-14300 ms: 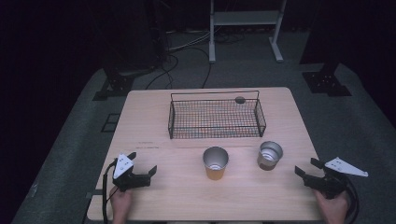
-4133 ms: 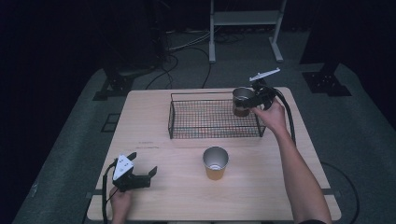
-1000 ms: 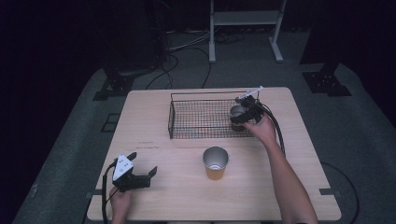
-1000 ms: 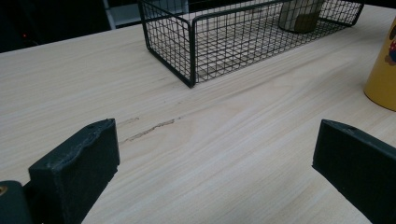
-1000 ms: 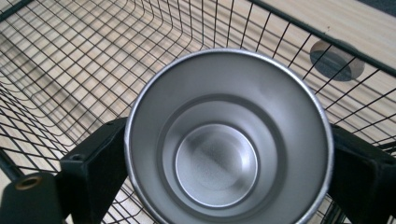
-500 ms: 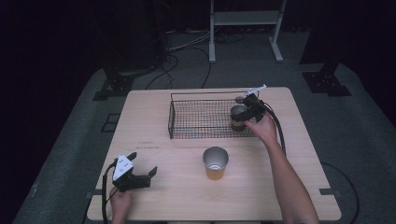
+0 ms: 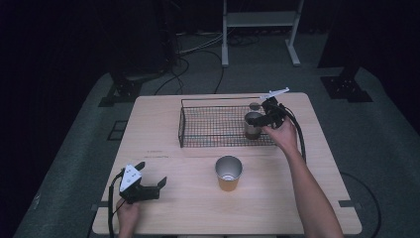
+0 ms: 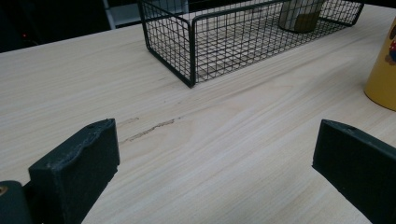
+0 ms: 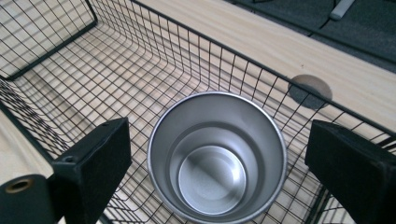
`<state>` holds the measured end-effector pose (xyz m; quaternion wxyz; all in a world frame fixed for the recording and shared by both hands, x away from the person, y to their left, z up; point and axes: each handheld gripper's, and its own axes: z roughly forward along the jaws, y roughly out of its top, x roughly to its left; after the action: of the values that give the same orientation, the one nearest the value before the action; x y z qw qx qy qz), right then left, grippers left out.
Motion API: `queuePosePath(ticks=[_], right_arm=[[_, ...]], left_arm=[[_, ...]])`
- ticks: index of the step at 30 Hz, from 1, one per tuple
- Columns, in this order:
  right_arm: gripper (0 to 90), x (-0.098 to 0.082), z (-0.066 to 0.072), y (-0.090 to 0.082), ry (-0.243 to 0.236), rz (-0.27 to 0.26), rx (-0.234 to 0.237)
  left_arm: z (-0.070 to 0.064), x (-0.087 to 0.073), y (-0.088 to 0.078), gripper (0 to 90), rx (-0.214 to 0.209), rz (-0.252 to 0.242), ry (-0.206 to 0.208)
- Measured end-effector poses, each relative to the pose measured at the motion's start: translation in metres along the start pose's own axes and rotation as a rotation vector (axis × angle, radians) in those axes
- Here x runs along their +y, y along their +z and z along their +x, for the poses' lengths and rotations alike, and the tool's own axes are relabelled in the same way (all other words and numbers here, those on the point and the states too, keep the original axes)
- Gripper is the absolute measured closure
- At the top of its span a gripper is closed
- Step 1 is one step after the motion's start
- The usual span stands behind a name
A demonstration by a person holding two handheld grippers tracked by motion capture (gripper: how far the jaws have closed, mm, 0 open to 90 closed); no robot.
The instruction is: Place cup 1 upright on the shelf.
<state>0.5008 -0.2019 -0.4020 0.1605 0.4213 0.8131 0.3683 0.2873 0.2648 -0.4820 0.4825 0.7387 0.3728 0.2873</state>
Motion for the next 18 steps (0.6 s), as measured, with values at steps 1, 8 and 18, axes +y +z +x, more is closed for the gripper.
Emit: queuePosePath(ticks=[1, 8, 18], right_arm=[[6.4, 0.000, 0.000, -0.002, -0.002, -0.006, 0.001], [6.4, 0.000, 0.000, -0.019, -0.014, -0.032, 0.007], [6.4, -0.008, -0.001, -0.037, -0.018, -0.053, 0.011]], left_arm=[[0.000, 0.000, 0.000, 0.0, 0.000, 0.000, 0.000], [0.000, 0.000, 0.000, 0.0, 0.001, 0.001, 0.001], [0.000, 0.000, 0.000, 0.0, 0.002, 0.002, 0.002]])
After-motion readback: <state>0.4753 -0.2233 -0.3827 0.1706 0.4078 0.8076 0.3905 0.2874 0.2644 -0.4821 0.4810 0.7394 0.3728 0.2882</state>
